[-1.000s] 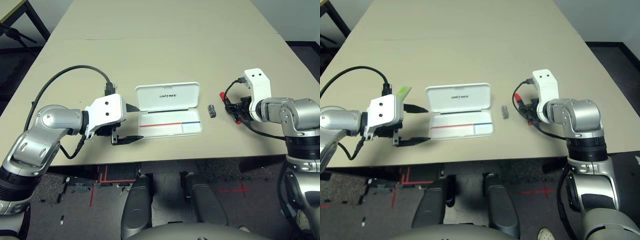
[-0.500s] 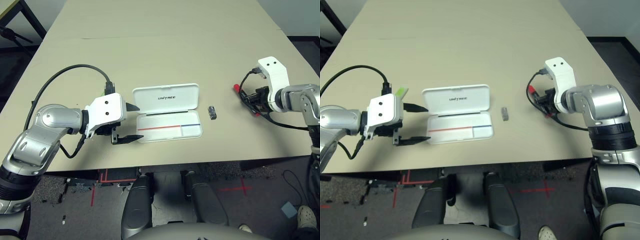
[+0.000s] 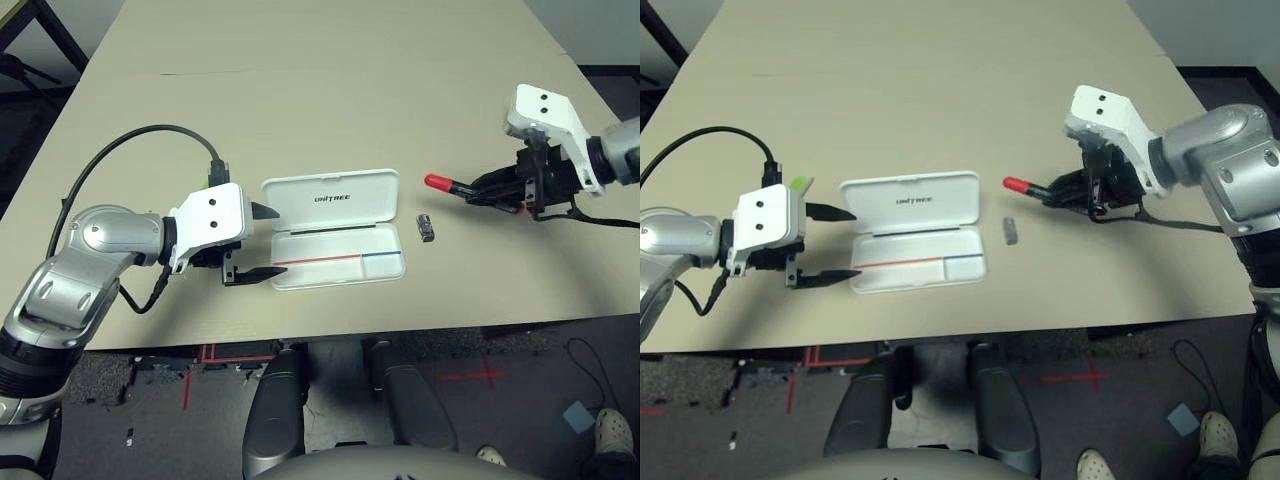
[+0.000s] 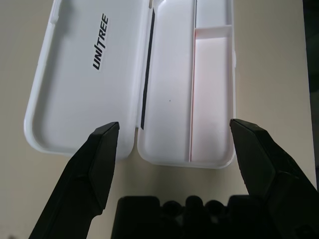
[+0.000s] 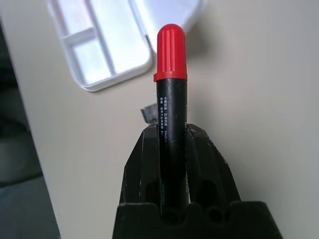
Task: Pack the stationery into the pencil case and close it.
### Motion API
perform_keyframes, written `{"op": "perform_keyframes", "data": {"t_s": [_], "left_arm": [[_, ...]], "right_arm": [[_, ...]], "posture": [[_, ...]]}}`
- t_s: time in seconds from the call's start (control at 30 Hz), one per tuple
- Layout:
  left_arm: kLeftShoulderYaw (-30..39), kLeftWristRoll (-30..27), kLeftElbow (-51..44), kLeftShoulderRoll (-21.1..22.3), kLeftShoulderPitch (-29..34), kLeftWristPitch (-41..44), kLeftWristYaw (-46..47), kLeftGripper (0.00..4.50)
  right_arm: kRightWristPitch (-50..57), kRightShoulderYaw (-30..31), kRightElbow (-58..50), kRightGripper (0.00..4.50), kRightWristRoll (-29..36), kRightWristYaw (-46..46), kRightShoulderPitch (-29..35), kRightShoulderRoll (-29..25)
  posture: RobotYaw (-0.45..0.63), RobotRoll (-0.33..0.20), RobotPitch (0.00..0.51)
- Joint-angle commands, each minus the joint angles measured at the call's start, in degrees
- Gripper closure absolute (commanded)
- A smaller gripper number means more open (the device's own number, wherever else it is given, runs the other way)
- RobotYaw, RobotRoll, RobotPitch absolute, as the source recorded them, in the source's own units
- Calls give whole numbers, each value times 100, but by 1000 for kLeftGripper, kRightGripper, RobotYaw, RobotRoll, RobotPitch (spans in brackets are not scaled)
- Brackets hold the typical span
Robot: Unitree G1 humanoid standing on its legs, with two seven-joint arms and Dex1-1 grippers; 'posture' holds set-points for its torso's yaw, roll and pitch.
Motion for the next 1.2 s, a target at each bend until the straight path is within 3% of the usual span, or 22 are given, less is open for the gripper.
{"op": "perform_keyframes", "data": {"t_s": [0.03,0.53,1.17,1.2], "left_arm": [[164,-101,23,197,51,32,-171,0],[172,-172,-75,291,48,133,-247,0],[218,-148,-163,292,171,176,-158,0],[222,-149,-164,294,173,179,-156,0]], "right_arm": [[-334,213,-16,4015,-90,387,-162,286],[-879,751,608,4015,-747,254,-668,2120],[-1384,1132,941,4015,-1251,11,-368,3024],[-1406,1109,957,3665,-1265,-27,-351,3047]], "posture": [[20,0,212],[26,0,203],[39,0,204],[39,0,204]]}}
